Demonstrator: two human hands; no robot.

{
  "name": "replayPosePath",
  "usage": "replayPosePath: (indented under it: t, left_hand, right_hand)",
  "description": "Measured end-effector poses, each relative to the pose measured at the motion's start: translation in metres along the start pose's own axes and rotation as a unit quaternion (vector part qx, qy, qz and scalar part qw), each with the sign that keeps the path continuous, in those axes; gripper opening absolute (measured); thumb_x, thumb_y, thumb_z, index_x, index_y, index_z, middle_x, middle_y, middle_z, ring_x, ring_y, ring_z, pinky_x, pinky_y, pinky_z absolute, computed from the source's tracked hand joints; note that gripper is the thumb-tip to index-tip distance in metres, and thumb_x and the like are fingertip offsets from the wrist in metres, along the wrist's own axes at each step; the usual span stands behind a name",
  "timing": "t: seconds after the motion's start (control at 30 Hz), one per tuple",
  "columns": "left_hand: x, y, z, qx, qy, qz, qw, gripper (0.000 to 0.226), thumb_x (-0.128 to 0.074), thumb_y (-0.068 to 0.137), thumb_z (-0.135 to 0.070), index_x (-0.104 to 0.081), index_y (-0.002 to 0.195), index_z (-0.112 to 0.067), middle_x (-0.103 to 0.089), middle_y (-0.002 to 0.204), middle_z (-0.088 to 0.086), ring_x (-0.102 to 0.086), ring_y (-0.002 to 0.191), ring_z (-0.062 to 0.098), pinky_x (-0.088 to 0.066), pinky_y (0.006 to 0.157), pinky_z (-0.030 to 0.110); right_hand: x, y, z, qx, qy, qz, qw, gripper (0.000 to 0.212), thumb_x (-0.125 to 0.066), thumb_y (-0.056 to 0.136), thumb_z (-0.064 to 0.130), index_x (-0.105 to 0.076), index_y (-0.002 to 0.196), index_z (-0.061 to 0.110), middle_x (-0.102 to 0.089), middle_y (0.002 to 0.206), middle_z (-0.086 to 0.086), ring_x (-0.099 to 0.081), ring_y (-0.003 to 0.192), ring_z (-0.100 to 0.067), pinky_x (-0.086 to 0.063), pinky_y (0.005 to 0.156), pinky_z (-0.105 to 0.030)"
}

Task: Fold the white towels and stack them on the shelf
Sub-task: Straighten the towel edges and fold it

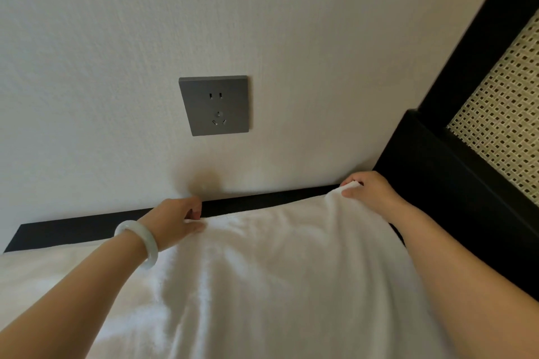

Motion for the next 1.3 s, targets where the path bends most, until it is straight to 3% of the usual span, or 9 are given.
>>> replayPosePath:
  t: [0.13,0.23,0.33,0.4,0.57,0.7,0.9,1.1,1.3]
  left_hand:
    - [0.008,-0.009,0.008,-0.060,-0.081,-0.023,0.995,0.031,-0.065,0.091,-0.034,-0.043,0.072,-0.025,-0.048,0.062,-0.009,-0.038,0.056,0.008,-0.035,0.054,0.017]
    - [0.014,-0.014,0.012,-0.073,-0.142,-0.009,0.987,0.030,-0.068,0.089,-0.032,-0.045,0.069,-0.027,-0.054,0.065,-0.002,-0.042,0.058,0.007,-0.040,0.059,0.025]
    - [0.018,-0.017,0.011,-0.081,-0.170,0.001,0.982,0.029,-0.071,0.088,-0.027,-0.047,0.072,-0.025,-0.061,0.077,0.010,-0.055,0.070,0.029,-0.049,0.068,0.042]
    - [0.022,-0.019,0.008,-0.093,-0.193,-0.004,0.977,0.030,-0.071,0.088,-0.022,-0.047,0.070,-0.025,-0.064,0.080,0.009,-0.061,0.078,0.028,-0.050,0.074,0.044]
    - [0.022,-0.022,0.006,-0.107,-0.222,0.007,0.969,0.027,-0.071,0.088,-0.016,-0.048,0.074,-0.012,-0.073,0.095,-0.001,-0.068,0.092,0.007,-0.050,0.078,0.029]
    - [0.024,-0.025,0.005,-0.108,-0.212,0.009,0.971,0.023,-0.071,0.087,-0.018,-0.053,0.075,-0.023,-0.072,0.094,0.000,-0.068,0.092,0.011,-0.052,0.080,0.028]
    - [0.021,-0.029,0.005,-0.089,-0.184,-0.024,0.979,0.016,-0.072,0.087,-0.018,-0.060,0.096,-0.026,-0.069,0.092,-0.008,-0.066,0.089,0.006,-0.051,0.081,0.021]
    - [0.016,-0.025,0.001,-0.071,-0.056,-0.046,0.995,0.014,-0.066,0.092,-0.025,-0.055,0.085,-0.028,-0.065,0.081,-0.011,-0.062,0.074,0.003,-0.045,0.064,0.010]
    - [0.014,-0.023,0.015,-0.010,-0.009,-0.046,0.999,0.020,-0.062,0.094,-0.028,-0.050,0.079,-0.022,-0.062,0.071,-0.002,-0.053,0.060,0.013,-0.039,0.053,0.015]
  right_hand:
    - [-0.002,0.005,0.000,0.025,-0.012,0.105,0.994,0.018,-0.074,0.085,0.008,-0.073,0.081,0.025,-0.063,0.113,0.017,-0.056,0.104,0.000,-0.042,0.088,-0.026]
    - [-0.001,0.010,0.000,0.061,-0.066,0.152,0.984,0.018,-0.077,0.083,0.008,-0.071,0.080,0.025,-0.062,0.118,0.014,-0.055,0.110,-0.005,-0.039,0.099,-0.028]
    - [-0.003,0.017,0.002,0.075,-0.118,0.146,0.979,0.020,-0.080,0.077,0.010,-0.069,0.077,0.027,-0.063,0.103,0.009,-0.059,0.099,-0.009,-0.044,0.081,-0.018]
    - [-0.005,0.019,0.001,0.076,-0.147,0.132,0.977,0.025,-0.081,0.073,0.011,-0.065,0.078,0.029,-0.058,0.098,0.009,-0.056,0.091,-0.008,-0.040,0.069,-0.013]
    - [-0.014,0.016,0.003,0.127,-0.208,0.178,0.953,0.051,-0.076,0.079,0.011,-0.057,0.118,0.037,-0.053,0.106,0.018,-0.044,0.107,-0.008,-0.035,0.099,-0.027]
    - [-0.013,0.010,0.016,0.194,-0.324,0.136,0.916,0.031,-0.075,0.076,0.018,-0.052,0.087,0.036,-0.043,0.093,0.017,-0.035,0.102,-0.013,-0.028,0.094,-0.032]
    - [-0.002,-0.015,0.010,0.203,-0.229,0.041,0.951,0.037,-0.070,0.078,0.007,-0.045,0.075,0.034,-0.051,0.094,0.012,-0.047,0.096,-0.016,-0.040,0.088,-0.030]
    - [-0.002,-0.027,-0.007,0.126,-0.103,0.013,0.987,0.040,-0.071,0.084,0.007,-0.051,0.081,0.041,-0.060,0.095,0.011,-0.058,0.088,-0.006,-0.041,0.070,-0.019]
    - [0.008,-0.034,-0.004,0.145,-0.027,-0.015,0.989,0.043,-0.070,0.084,-0.004,-0.060,0.071,0.036,-0.064,0.099,0.004,-0.058,0.089,-0.011,-0.041,0.075,-0.017]
Point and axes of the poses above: each hand's wrist, its own y-axis towards the middle knuckle, its own x-axis out of the back of the hand, z = x × y, the point moved 2 cm from there along y, towards the middle knuckle
